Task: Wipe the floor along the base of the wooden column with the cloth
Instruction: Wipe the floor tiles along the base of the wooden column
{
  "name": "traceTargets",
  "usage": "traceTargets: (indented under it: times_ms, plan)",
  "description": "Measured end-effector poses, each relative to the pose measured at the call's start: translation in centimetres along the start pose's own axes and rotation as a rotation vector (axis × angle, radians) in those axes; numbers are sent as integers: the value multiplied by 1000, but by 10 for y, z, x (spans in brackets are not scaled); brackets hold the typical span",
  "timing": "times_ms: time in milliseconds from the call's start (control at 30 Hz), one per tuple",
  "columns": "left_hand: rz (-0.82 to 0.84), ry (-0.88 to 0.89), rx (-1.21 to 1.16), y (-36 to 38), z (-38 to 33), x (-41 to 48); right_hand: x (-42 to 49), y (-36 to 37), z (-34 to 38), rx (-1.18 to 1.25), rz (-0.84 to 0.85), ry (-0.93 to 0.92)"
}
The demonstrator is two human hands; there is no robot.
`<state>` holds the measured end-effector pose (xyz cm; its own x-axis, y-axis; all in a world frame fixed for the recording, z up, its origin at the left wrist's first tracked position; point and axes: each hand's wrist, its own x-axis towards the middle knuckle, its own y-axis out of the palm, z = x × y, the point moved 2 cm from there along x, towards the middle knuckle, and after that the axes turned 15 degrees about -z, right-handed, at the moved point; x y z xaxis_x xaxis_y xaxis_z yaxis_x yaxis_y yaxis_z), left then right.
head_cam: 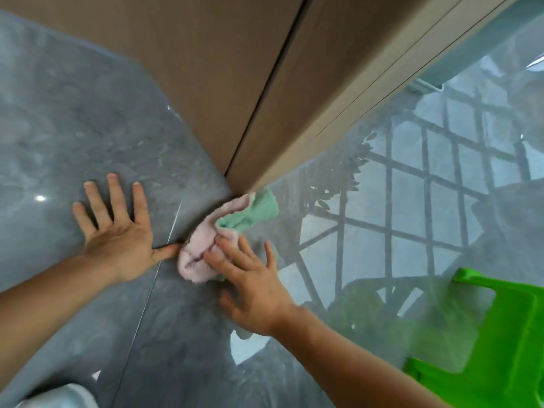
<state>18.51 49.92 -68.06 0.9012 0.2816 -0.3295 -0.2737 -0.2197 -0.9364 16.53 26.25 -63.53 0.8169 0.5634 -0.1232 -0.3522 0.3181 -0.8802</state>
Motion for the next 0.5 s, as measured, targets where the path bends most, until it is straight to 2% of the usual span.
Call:
traceTargets:
  times_ms: [33,100,200,267,367,433,500]
  plan:
    - [7,-1,2,-1,0,0,2,-1,6,64,-46,35]
    - [-26,-12,-18,-4,1,-4,13,-11,3,164,-253,226]
    - [-291,48,-185,-13,-3,-21,33,-23,-3,326,-556,544]
    - [-427,150,-379,-18,-18,-35,44,-18,6,476,-647,702]
    - [-259,105,-724,-22,-53,-38,50,-1,22,552,-661,823]
    - [-62,-101,-950,-20,-70,-33,50,3,25,698,-627,940]
    - [209,-385,-1241,-21,-77,-35,45,0,29,988,-514,1121]
